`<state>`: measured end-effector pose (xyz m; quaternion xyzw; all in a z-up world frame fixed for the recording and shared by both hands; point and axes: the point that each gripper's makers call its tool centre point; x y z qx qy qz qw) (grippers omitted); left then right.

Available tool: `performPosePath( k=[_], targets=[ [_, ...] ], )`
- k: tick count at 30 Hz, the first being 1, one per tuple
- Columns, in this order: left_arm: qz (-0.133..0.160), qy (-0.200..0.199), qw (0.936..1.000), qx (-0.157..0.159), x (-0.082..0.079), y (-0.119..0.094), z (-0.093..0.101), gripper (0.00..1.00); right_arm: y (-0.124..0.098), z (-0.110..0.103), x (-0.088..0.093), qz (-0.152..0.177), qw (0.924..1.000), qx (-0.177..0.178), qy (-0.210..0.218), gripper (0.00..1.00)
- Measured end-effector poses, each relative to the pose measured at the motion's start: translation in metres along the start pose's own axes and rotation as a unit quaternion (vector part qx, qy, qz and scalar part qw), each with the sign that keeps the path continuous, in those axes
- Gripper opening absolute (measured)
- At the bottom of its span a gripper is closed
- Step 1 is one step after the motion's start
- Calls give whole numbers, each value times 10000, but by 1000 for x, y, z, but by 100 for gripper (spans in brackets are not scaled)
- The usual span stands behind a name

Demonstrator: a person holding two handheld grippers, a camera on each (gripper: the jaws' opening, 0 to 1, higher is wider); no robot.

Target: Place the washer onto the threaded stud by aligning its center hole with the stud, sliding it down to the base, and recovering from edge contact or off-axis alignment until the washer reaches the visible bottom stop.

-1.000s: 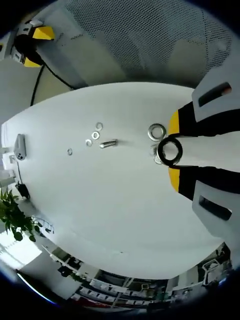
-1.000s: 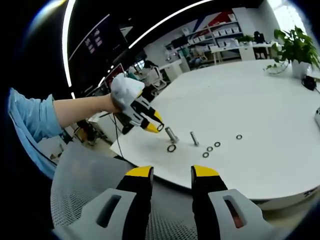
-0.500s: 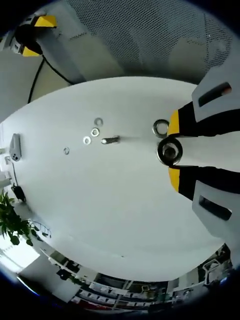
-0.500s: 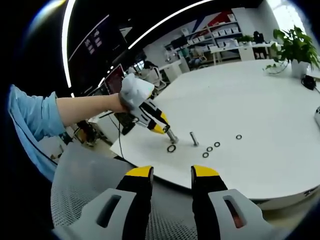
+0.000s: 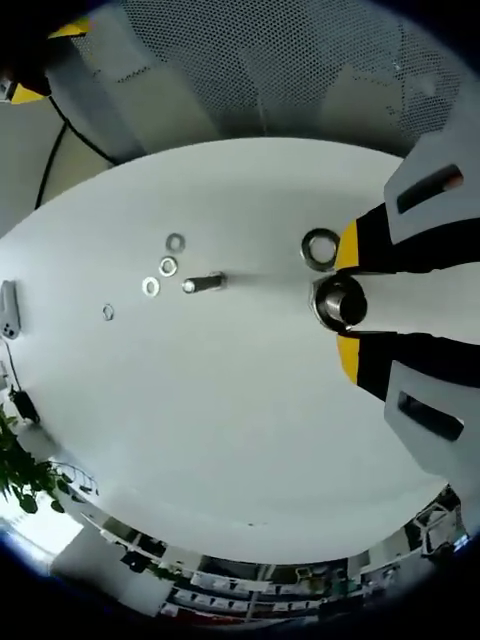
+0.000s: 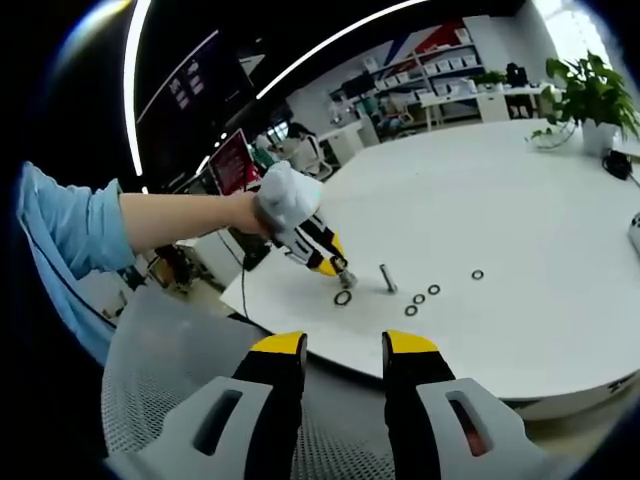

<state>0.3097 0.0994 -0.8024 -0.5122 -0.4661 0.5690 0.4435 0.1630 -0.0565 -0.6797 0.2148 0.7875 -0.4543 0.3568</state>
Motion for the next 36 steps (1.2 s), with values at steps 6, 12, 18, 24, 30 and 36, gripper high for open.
performPosePath(
  k=[6, 12, 18, 24, 30, 36],
  targets=[
    [-93, -48, 9999, 92, 4, 11, -2, 19, 0, 0, 0, -15, 10000, -2, -5, 32],
    [-198, -70, 9996, 170, 5, 19, -3, 19, 0, 1, 0, -37, 10000, -11, -35, 32],
    [-199, -138, 9994, 242, 5, 22, -2, 19, 0, 2, 0, -39, 10000, -4, -32, 32],
    [-207, -226, 9990, 334, 6, 23, -2, 19, 1, 1, 1, -63, 10000, -15, -45, 32],
    [63, -575, 9973, 444, 6, 22, -2, 20, 1, 1, 2, -88, 9999, -22, -62, 32],
    [236, -735, 9962, 395, 10, 10, -2, 21, 1, 1, 2, -87, 9999, -31, -72, 32]
  ],
)
Point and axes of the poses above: the point that each gripper's makers call its tool centre point, and the gripper's own axes: y roughly forward along the fingers, z roughly to its right, x roughly out of its underside, and after that the axes turned 10 degrees about x, right-handed
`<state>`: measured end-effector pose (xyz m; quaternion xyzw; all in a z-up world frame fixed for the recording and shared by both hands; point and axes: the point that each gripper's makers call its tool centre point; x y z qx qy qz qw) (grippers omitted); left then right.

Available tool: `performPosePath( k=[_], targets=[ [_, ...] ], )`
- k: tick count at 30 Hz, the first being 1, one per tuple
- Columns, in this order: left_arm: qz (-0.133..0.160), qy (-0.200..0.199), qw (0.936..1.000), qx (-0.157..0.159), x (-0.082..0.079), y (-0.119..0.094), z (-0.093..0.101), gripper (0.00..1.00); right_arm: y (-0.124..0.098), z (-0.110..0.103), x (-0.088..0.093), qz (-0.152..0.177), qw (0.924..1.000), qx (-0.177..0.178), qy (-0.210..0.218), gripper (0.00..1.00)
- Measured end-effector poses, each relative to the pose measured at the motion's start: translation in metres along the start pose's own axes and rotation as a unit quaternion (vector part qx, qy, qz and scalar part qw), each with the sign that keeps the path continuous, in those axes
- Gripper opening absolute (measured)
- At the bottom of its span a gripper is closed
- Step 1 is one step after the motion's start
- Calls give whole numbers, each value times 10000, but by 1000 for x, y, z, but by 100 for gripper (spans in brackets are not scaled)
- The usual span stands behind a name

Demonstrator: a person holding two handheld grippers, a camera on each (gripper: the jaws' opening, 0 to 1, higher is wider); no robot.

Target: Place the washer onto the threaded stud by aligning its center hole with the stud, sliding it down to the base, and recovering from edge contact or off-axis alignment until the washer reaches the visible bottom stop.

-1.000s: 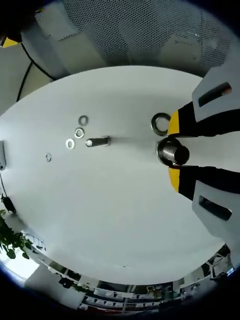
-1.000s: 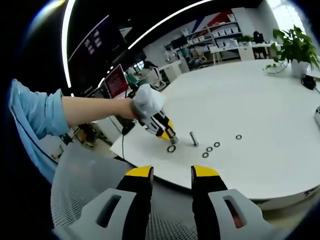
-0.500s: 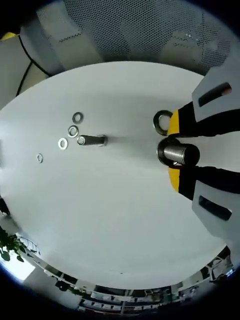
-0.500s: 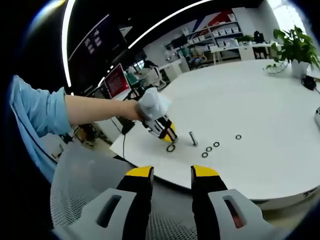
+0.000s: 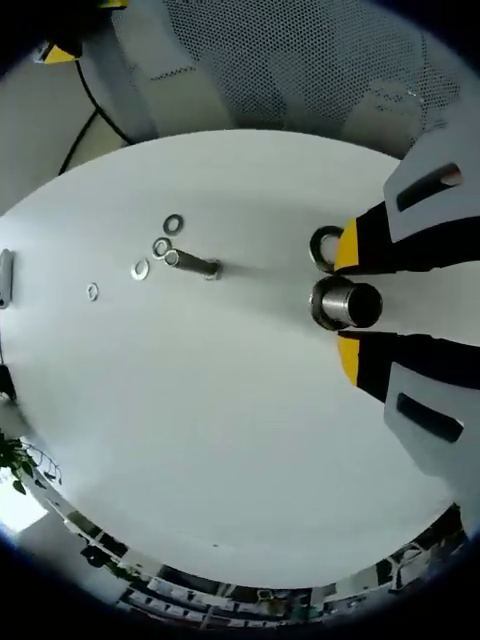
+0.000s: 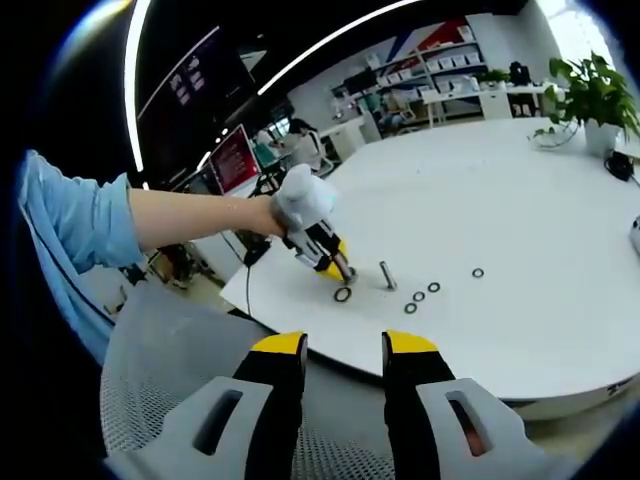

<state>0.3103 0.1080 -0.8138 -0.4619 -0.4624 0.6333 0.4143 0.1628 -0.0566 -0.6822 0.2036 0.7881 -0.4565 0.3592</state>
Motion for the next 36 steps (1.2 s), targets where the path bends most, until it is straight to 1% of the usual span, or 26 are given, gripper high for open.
performPosePath(
  k=[2, 6, 9, 12, 13, 15, 18, 21, 23, 26, 29, 30, 36],
  targets=[
    [66, -5, 10000, -10, 1, -4, 2, 23, 0, 0, 0, 4, 10000, -3, -2, 32],
    [159, -82, 9998, -2, 2, -8, 5, 24, 0, 0, 0, 15, 10000, -2, 0, 32],
    [242, -100, 9997, 2, 2, -9, 11, 24, 0, 0, -1, 23, 10000, -4, 1, 32],
    [233, -81, 9997, -4, 4, -7, 16, 27, 0, 0, -1, 35, 10000, -2, 10, 32],
    [213, -97, 9997, -1, 5, -6, 16, 27, 0, 0, -1, 38, 10000, -2, 12, 32],
    [169, -157, 9997, 66, 8, -6, 20, 22, 0, 1, -1, 42, 10000, -1, 13, 32],
    [249, -228, 9994, 115, 9, -6, 26, 22, 0, 1, -1, 48, 10000, -4, 14, 32],
    [245, -259, 9991, 214, 11, 1, 34, 23, 0, 1, -2, 61, 10000, 0, 22, 32],
    [200, -225, 9993, 218, 12, 5, 38, 24, 0, 1, -2, 67, 10000, 0, 26, 32],
    [236, -205, 9992, 231, 11, 12, 42, 25, 0, 2, -2, 87, 10000, 18, 44, 32],
    [248, -186, 9992, 232, 10, 18, 41, 28, 0, 2, -2, 74, 10000, 9, 37, 32],
    [216, -207, 9991, 301, 10, 20, 44, 28, 0, 2, -2, 75, 10000, 9, 39, 32],
    [205, -242, 9989, 340, 8, 24, 42, 30, 0, 1, -2, 60, 10000, 4, 34, 32]
  ],
)
Point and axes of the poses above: the point that each gripper's makers call its tool centre point, and the gripper's own axes: y roughly forward along the fingers, z roughly to its right, x roughly out of its underside, and after that the axes turned 10 degrees about x, right-handed
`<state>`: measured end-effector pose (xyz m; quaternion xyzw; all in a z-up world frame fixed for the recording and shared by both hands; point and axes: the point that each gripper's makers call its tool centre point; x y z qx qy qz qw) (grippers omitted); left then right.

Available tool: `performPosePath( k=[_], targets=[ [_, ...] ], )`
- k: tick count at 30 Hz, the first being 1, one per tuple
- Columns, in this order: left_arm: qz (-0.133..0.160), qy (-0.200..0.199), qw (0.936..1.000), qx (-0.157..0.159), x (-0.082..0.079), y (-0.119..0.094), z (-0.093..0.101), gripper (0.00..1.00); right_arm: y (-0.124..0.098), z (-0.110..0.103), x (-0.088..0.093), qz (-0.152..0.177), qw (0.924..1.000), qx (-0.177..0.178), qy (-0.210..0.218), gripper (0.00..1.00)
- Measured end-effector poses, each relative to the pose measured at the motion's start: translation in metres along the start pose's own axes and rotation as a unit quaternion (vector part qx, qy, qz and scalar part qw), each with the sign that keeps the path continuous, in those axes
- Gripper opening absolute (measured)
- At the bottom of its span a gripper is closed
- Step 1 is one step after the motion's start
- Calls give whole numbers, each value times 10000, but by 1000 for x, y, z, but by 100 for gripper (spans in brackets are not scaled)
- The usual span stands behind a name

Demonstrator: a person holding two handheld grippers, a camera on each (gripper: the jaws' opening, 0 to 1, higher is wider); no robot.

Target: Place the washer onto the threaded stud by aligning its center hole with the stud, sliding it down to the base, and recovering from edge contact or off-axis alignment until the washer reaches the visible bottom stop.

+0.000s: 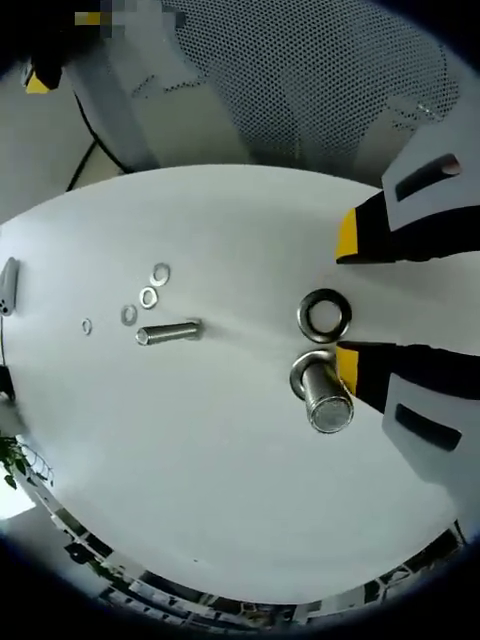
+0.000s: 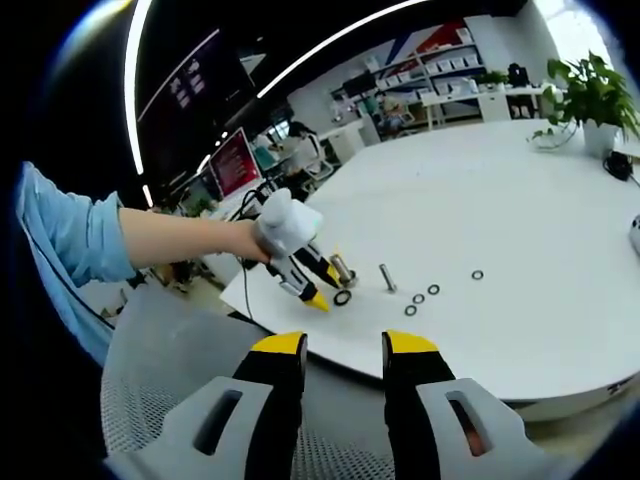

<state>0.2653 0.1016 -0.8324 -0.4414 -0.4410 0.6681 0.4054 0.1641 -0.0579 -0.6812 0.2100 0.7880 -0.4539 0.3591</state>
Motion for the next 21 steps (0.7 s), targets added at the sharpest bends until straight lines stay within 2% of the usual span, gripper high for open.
performPosePath(
  k=[15, 16, 18, 21],
  targets=[
    [-22, 46, 10000, 23, -4, 7, -3, 31, 0, -1, 0, -23, 10000, -21, -25, 32],
    [-48, 61, 10000, 12, -3, 9, -3, 30, 1, -1, 0, -24, 10000, -21, -26, 32],
    [-135, 333, 9992, -168, -4, 7, -8, 25, 1, 0, 0, -30, 10000, -20, -25, 32],
    [-153, 359, 9990, -199, -3, 7, -9, 22, 1, 0, 1, -43, 10000, -19, -29, 32]
  ],
)
Point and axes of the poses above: the point that each gripper's makers call its tool centre point, and the gripper's own axes: y roughly forward along the fingers, z roughly to its right, x roughly out of its underside, and after that the axes turned 10 degrees about x, right-handed
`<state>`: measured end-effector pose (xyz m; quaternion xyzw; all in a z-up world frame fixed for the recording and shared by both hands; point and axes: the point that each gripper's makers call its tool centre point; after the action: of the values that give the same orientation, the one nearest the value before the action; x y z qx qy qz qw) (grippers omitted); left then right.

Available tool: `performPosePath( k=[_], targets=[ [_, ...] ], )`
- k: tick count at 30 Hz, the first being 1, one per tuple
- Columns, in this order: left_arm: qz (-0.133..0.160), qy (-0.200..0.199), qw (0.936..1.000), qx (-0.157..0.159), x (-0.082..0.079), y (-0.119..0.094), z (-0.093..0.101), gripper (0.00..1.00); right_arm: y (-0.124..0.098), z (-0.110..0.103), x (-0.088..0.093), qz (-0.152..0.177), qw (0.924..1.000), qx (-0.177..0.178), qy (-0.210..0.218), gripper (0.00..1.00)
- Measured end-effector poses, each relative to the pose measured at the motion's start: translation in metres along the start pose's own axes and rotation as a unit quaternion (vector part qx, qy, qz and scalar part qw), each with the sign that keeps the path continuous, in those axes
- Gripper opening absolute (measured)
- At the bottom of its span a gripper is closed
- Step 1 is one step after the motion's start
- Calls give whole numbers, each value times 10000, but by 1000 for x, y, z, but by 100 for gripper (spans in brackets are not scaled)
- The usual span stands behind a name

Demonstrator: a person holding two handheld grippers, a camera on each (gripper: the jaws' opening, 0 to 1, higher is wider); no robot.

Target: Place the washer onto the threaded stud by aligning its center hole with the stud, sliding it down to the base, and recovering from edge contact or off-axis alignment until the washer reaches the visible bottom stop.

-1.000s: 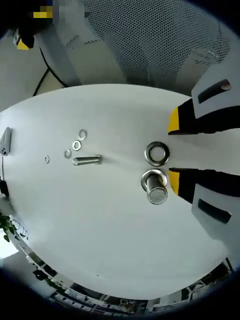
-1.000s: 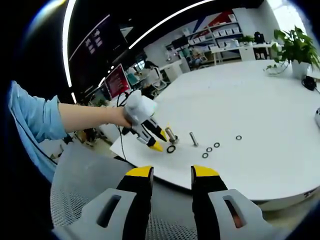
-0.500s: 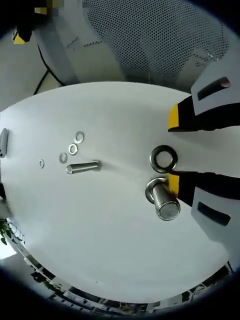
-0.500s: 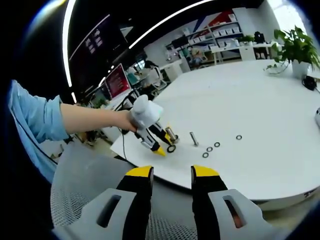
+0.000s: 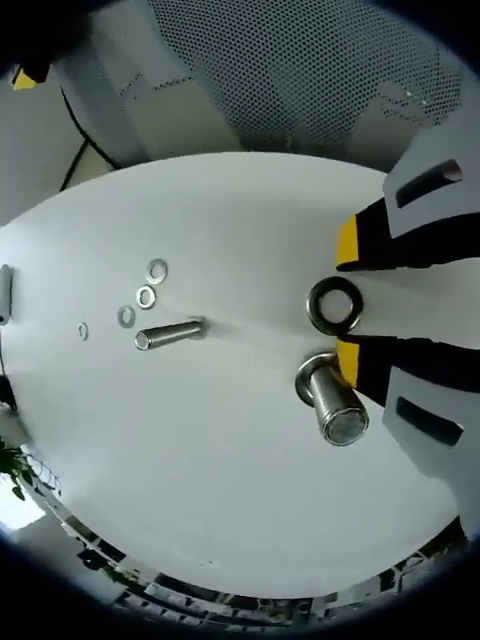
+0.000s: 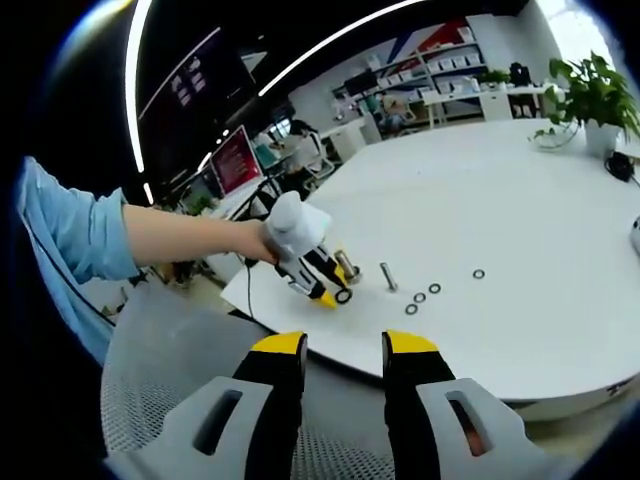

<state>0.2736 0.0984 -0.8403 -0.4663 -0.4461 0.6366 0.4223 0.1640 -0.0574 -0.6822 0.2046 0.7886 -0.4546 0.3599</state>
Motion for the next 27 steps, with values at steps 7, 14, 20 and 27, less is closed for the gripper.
performPosePath(
  k=[7, 14, 20, 27],
  targets=[
    [12, 155, 9999, -41, -3, 2, 3, 29, 0, 0, 0, -12, 10000, 2, -3, 32],
    [122, 111, 9999, 10, -6, 2, 3, 27, 0, 0, 1, -23, 10000, 6, -4, 32],
    [-44, 299, 9995, 32, -4, 1, 2, 22, 0, 0, 1, -8, 10000, 18, 5, 32],
    [-117, 233, 9996, -49, -4, 1, 2, 20, 0, 0, 0, 6, 10000, 20, 18, 32]
  ],
)
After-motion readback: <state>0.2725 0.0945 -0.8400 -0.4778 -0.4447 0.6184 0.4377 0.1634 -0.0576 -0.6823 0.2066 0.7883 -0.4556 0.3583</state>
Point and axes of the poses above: the point that each gripper's makers call its tool centre point, and the gripper's own axes: y roughly forward along the fingers, z roughly to its right, x roughly out of its underside, and after that the axes turned 10 degrees about x, right-handed
